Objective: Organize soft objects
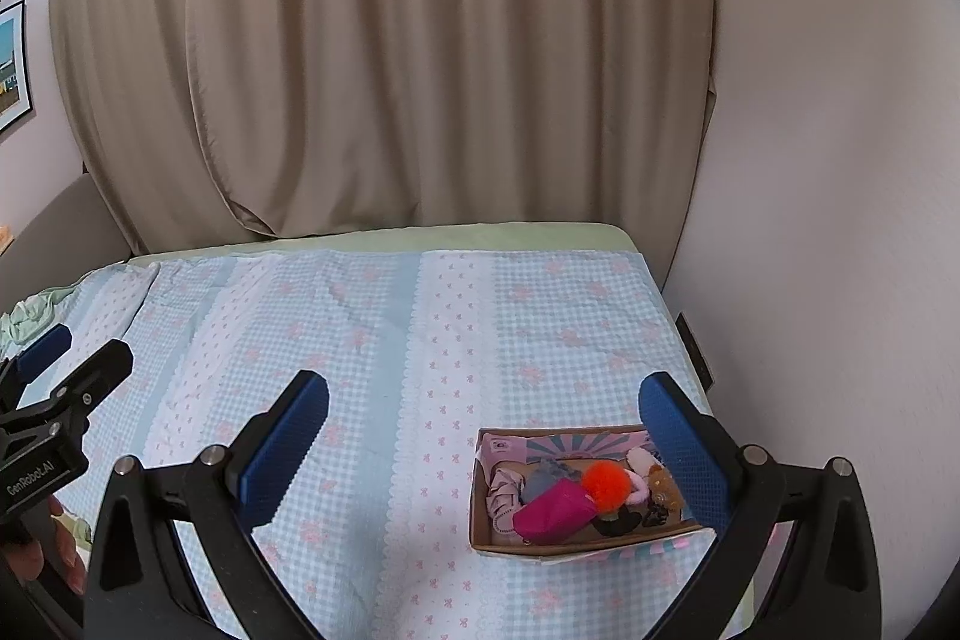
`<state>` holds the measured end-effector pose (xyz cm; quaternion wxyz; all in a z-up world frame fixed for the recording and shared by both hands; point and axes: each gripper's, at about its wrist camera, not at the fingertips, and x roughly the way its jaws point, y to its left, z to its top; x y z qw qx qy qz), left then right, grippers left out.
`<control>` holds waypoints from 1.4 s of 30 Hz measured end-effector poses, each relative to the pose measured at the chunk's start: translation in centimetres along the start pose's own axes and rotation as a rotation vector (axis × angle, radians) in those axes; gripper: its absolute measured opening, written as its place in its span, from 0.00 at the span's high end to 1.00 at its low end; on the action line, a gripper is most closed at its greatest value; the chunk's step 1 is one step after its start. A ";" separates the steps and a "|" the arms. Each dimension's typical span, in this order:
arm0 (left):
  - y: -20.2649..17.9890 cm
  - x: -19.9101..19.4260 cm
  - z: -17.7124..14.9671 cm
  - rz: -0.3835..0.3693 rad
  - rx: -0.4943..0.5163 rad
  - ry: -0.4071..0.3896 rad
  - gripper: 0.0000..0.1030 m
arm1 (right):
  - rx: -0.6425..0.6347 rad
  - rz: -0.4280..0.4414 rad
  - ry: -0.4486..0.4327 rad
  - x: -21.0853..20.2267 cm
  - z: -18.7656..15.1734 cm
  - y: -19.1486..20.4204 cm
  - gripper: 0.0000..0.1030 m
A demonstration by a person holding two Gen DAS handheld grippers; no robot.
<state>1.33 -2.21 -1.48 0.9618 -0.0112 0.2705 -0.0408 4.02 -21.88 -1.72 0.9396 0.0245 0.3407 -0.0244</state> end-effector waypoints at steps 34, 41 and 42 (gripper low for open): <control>0.1 -0.5 0.3 0.001 0.002 -0.012 0.00 | -0.005 -0.008 -0.022 -0.5 0.6 0.5 0.00; 0.2 -0.4 0.3 -0.003 0.001 -0.010 0.00 | -0.008 -0.006 -0.023 -0.5 0.6 0.5 0.00; 0.2 -0.4 0.3 -0.003 0.001 -0.010 0.00 | -0.009 -0.006 -0.022 -0.5 0.6 0.4 0.00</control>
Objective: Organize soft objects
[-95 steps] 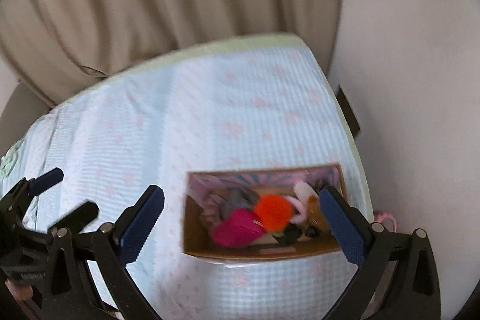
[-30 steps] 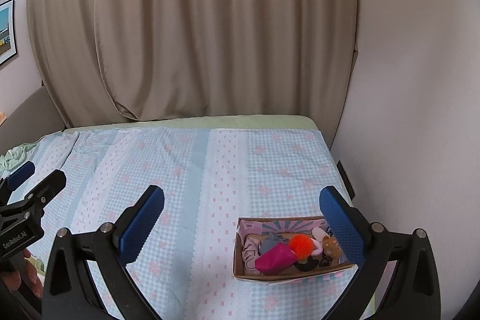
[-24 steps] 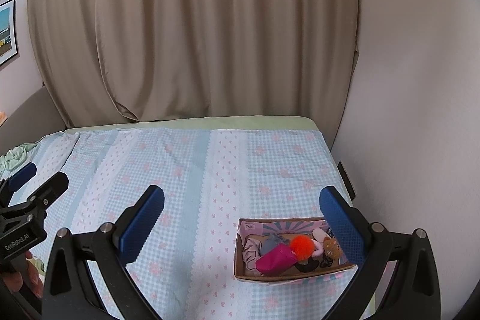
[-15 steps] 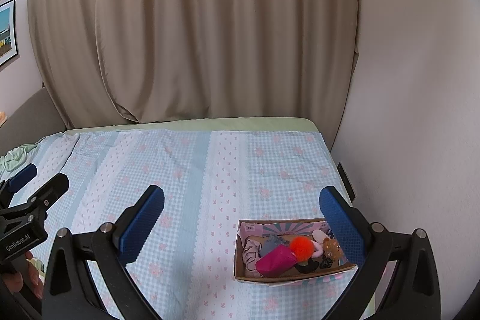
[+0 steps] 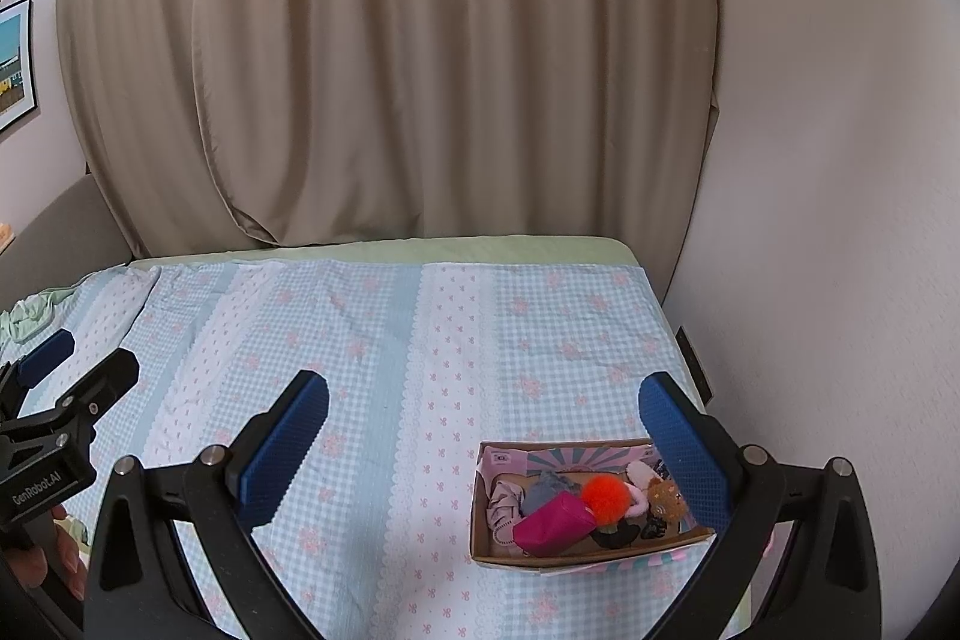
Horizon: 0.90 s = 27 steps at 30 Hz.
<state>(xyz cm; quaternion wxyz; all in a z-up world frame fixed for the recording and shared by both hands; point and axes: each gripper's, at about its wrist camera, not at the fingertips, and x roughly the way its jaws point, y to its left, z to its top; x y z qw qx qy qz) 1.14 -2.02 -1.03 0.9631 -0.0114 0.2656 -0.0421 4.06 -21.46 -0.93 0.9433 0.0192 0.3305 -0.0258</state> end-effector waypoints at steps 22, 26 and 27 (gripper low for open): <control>-0.2 0.5 0.3 0.007 0.006 -0.015 0.00 | -0.006 -0.001 0.000 1.0 0.6 -0.1 0.00; -0.3 0.8 0.5 0.044 0.028 -0.037 0.00 | -0.007 -0.001 0.006 1.3 0.6 0.0 0.00; -0.3 1.0 0.4 0.057 0.031 -0.038 0.00 | -0.007 -0.002 0.009 1.4 0.7 0.1 0.00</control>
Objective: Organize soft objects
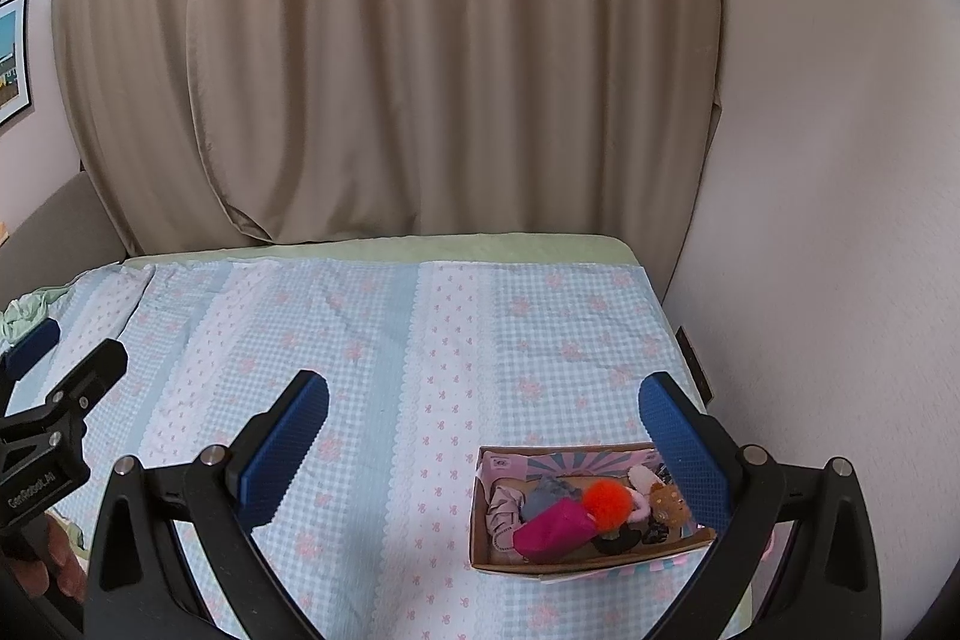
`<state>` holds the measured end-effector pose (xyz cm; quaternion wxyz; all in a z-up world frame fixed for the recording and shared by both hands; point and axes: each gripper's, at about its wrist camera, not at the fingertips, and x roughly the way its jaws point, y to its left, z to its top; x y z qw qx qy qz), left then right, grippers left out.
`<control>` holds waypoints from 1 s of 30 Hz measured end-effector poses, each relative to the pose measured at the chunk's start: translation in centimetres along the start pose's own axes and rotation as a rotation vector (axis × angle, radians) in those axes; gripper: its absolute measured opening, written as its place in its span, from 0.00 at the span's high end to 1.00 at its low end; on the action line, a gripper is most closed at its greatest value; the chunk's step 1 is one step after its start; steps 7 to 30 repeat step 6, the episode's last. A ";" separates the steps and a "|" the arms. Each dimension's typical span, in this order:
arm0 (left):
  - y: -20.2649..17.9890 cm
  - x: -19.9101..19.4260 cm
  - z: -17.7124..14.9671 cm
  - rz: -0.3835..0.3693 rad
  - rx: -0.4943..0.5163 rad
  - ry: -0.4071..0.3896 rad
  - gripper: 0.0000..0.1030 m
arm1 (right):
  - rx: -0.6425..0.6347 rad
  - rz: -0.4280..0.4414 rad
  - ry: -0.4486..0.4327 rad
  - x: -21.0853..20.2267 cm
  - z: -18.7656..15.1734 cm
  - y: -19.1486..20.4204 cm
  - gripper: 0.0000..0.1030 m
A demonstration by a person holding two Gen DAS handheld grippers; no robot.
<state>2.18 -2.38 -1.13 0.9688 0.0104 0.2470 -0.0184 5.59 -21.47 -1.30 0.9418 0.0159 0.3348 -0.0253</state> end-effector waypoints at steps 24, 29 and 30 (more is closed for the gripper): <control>1.3 1.5 -0.3 0.011 0.000 0.017 0.00 | 0.003 -0.006 0.035 1.7 -0.1 1.1 0.00; 1.3 1.5 -0.3 0.011 0.000 0.017 0.00 | 0.003 -0.006 0.035 1.7 -0.1 1.1 0.00; 1.3 1.5 -0.3 0.011 0.000 0.017 0.00 | 0.003 -0.006 0.035 1.7 -0.1 1.1 0.00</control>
